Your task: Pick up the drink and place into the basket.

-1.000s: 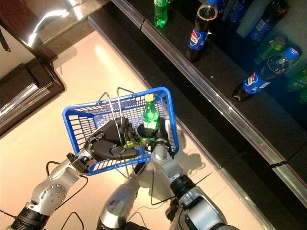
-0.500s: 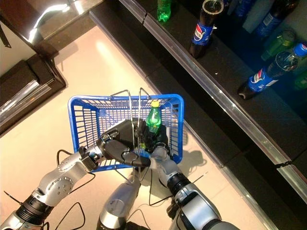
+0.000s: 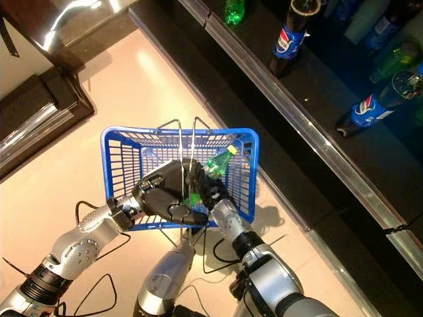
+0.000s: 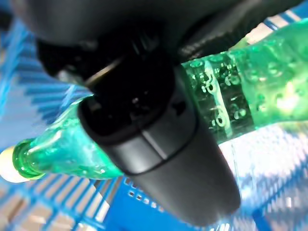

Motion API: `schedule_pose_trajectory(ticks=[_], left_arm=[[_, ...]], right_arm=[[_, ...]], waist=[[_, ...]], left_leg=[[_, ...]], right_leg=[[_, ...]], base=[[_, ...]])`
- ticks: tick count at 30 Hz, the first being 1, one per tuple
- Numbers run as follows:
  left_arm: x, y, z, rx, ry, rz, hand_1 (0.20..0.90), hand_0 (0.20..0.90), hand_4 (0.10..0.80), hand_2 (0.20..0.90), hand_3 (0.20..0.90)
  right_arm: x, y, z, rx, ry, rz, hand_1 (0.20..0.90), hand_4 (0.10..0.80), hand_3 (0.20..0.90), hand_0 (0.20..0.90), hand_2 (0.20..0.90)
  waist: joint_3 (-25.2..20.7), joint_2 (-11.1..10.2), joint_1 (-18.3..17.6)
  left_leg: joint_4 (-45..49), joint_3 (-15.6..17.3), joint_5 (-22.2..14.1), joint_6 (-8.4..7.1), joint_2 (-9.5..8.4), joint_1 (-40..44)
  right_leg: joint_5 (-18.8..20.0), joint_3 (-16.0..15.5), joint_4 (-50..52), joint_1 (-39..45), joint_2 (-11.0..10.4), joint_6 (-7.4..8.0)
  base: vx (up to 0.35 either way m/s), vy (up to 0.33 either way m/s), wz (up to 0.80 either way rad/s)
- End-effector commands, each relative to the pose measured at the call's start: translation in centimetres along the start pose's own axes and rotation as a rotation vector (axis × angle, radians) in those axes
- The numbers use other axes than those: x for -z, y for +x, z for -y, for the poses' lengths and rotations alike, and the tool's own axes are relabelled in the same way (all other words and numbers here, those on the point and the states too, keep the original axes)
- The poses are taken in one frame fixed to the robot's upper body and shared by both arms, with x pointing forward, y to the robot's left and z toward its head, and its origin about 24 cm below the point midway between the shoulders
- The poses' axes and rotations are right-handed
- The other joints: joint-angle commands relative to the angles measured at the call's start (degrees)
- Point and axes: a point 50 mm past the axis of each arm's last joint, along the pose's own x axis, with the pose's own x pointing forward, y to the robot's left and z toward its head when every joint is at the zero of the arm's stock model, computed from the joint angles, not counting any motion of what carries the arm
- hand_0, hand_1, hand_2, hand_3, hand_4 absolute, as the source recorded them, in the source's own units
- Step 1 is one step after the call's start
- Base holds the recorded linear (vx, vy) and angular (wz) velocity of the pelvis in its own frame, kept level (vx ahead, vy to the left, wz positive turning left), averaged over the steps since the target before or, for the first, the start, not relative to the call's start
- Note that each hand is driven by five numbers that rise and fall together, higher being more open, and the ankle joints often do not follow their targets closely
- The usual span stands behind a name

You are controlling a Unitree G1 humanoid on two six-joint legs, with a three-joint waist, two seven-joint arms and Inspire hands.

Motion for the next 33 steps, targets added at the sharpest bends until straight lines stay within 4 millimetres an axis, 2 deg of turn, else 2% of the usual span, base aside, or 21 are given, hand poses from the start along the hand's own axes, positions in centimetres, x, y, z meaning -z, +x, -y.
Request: schedule_pose_trajectory(ticks=[1, 7, 9, 10, 11, 13, 14, 15, 16, 25, 33], left_arm=[[-10.3, 1.8, 9.3, 0.628, 0.172, 0.548, 0.3, 0.3, 0.1, 0.3, 0.2], [-10.3, 1.4, 9.1, 0.629, 0.166, 0.553, 0.3, 0.3, 0.1, 0.3, 0.2], [-10.5, 1.0, 9.1, 0.631, 0.164, 0.565, 0.3, 0.3, 0.1, 0.3, 0.2], [-10.5, 0.9, 9.1, 0.629, 0.161, 0.566, 0.3, 0.3, 0.1, 0.3, 0.2], [-10.5, 0.9, 9.1, 0.629, 0.159, 0.566, 0.3, 0.3, 0.1, 0.3, 0.2], [-10.5, 0.8, 9.0, 0.625, 0.149, 0.567, 0.3, 0.3, 0.1, 0.3, 0.2], [-10.5, 0.7, 9.0, 0.624, 0.147, 0.569, 0.3, 0.3, 0.1, 0.3, 0.2], [-10.6, 0.7, 9.1, 0.622, 0.146, 0.572, 0.3, 0.3, 0.1, 0.3, 0.2], [-10.5, 0.6, 9.1, 0.62, 0.144, 0.574, 0.3, 0.3, 0.1, 0.3, 0.2], [-10.2, 0.0, 8.9, 0.603, 0.114, 0.589, 0.3, 0.3, 0.1, 0.3, 0.2], [-9.9, -1.1, 8.8, 0.579, 0.146, 0.606, 0.3, 0.3, 0.1, 0.3, 0.2]], right_arm=[[0.6, -1.0, -10.5, -0.487, 0.151, -0.094, 0.3, 0.1, 0.2, 0.3, 0.3], [0.2, -1.2, -10.4, -0.53, 0.186, -0.124, 0.3, 0.1, 0.2, 0.3, 0.3], [-1.2, -1.0, -9.5, -0.509, 0.218, -0.108, 0.324, 0.127, 0.227, 0.324, 0.324], [-1.4, -1.0, -9.3, -0.503, 0.23, -0.11, 0.382, 0.196, 0.296, 0.382, 0.382], [-1.5, -0.9, -9.1, -0.5, 0.231, -0.109, 0.415, 0.235, 0.335, 0.415, 0.415], [-2.0, -0.8, -8.8, -0.479, 0.222, -0.098, 0.655, 0.515, 0.615, 0.655, 0.655], [-2.0, -0.8, -8.8, -0.471, 0.212, -0.093, 0.749, 0.624, 0.724, 0.749, 0.749], [-2.1, -0.8, -8.6, -0.462, 0.197, -0.088, 0.869, 0.764, 0.864, 0.869, 0.869], [-2.2, -0.7, -8.3, -0.449, 0.163, -0.079, 0.9, 0.8, 0.9, 0.9, 0.9], [-4.4, -1.1, -7.6, -0.429, 0.083, 0.056, 0.9, 0.8, 0.9, 0.9, 0.9], [-5.2, -2.5, -5.7, -0.446, 0.062, 0.167, 0.9, 0.8, 0.9, 0.9, 0.9]], waist=[[-4.3, -1.3, -0.7], [-4.2, -1.3, -0.5], [-3.9, -1.2, -0.4], [-3.8, -1.2, -0.3], [-3.8, -1.2, -0.3], [-3.6, -1.2, -0.2], [-3.5, -1.3, -0.2], [-3.4, -1.3, -0.2], [-3.3, -1.3, -0.2], [-2.6, -2.4, -0.3], [-2.2, -4.0, -1.4]], left_leg=[[3.9, 0.5, -1.6, 5.12, -2.7, -1.8], [4.3, 0.8, -1.7, 5.27, -2.9, -2.1], [4.7, 1.2, -1.7, 5.55, -3.02, -2.6], [4.9, 1.2, -1.8, 5.58, -3.0, -2.7], [4.9, 1.2, -1.8, 5.6, -3.0, -2.7], [5.2, 1.3, -1.8, 5.62, -2.99, -3.0], [5.2, 1.3, -1.7, 5.61, -2.97, -3.0], [5.1, 1.3, -1.7, 5.62, -2.9, -3.0], [4.9, 1.4, -1.6, 5.65, -2.79, -2.9], [5.4, 1.6, -1.8, 5.68, -2.38, -2.9], [5.5, 2.4, -2.3, 5.91, -1.49, -2.8]], right_leg=[[6.1, -2.3, -1.4, 0.3, 0.5, -3.9], [5.9, -2.4, -0.5, -0.3, 0.0, -3.72], [5.9, -3.0, 0.9, -1.3, -0.8, -3.46], [5.9, -3.1, 1.1, -1.5, -0.9, -3.45], [5.9, -3.2, 1.3, -1.6, -1.0, -3.44], [5.9, -3.3, 1.7, -1.9, -1.1, -3.37], [5.9, -3.3, 1.8, -2.0, -1.1, -3.36], [5.9, -3.3, 1.8, -2.0, -1.1, -3.34], [5.9, -3.4, 1.8, -2.1, -1.1, -3.31], [5.9, -3.6, 2.4, -2.2, -0.9, -3.14], [6.0, -3.2, 2.3, -2.2, -0.2, -3.05]], base=[[0.076, 0.002, 0.05], [0.016, 0.018, 0.06], [0.005, 0.046, 0.04], [0.0, 0.0, 0.0], [0.0, 0.0, 0.0], [0.0, 0.0, 0.0], [0.0, 0.0, 0.0], [0.0, 0.0, 0.0], [0.0, 0.0, 0.0], [0.0, 0.0, 0.0], [0.0, -0.008, 0.0]])
